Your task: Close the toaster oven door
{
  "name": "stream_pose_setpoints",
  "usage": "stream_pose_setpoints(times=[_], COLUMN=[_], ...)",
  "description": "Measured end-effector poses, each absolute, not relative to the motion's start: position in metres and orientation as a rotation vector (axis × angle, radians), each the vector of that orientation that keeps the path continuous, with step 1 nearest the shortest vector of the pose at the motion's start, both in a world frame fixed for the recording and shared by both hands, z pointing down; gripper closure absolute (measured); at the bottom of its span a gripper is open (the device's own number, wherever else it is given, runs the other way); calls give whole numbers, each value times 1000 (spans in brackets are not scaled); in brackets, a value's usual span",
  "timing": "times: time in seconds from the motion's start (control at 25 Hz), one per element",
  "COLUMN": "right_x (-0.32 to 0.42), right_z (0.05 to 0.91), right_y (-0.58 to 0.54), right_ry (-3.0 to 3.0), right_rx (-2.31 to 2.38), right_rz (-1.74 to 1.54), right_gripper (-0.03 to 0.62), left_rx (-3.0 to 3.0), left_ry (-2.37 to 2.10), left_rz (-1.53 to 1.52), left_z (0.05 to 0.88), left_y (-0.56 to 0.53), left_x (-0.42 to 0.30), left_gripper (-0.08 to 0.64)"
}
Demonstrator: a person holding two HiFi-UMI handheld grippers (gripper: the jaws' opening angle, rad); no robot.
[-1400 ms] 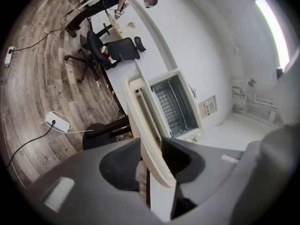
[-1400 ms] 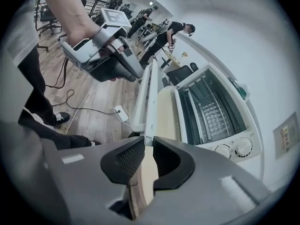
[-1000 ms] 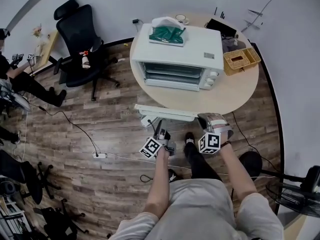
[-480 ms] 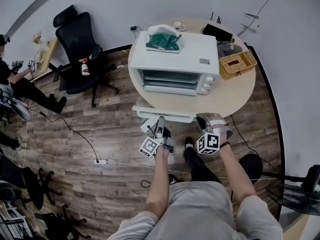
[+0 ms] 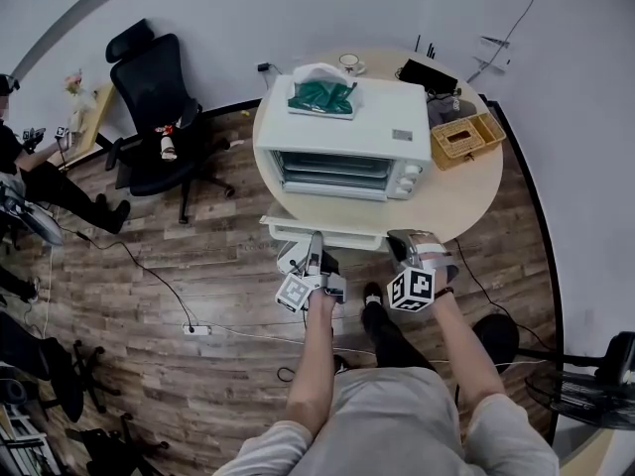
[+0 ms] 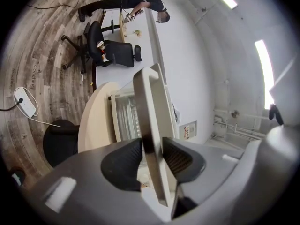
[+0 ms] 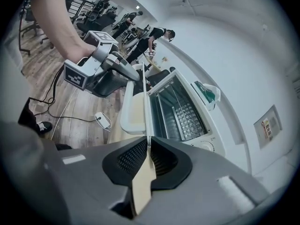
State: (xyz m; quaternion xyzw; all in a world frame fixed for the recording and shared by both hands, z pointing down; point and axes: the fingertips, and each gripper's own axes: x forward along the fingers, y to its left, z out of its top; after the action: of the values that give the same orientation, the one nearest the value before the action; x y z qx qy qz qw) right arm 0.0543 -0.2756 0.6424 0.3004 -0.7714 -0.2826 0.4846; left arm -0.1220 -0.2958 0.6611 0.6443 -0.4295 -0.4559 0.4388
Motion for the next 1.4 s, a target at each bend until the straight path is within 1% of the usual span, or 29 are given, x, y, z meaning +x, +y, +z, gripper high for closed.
stream_pose_setpoints(times=[0.4, 0.8, 0.88, 1.0, 1.12, 1.4], right_x=[55, 62, 66, 69, 70, 60], right_z=[634, 615, 609, 604, 597, 580], right_y=[-286, -291, -289, -285, -283, -280], right_ry=[-1891, -1947, -1955, -1972, -2029, -2240], right_rx=[774, 915, 947, 984, 1045, 1241], right_rz=[-657, -576, -573, -552, -478, -171], right_gripper=[566, 565, 593, 592, 592, 593], left_rx=[1569, 1538, 1536, 1540, 1540, 1510], left_ry=[-1015, -1030, -1036, -1053, -1062, -1049], left_rz=[-1186, -1142, -1137, -1115, -1098, -1085], left_z=[653, 649, 646, 644, 641, 636], left_y=[-307, -316, -320, -325, -330, -336], left_x=[-121, -121, -122, -122, -122, -120], left_gripper=[387, 388, 388, 388, 388, 388])
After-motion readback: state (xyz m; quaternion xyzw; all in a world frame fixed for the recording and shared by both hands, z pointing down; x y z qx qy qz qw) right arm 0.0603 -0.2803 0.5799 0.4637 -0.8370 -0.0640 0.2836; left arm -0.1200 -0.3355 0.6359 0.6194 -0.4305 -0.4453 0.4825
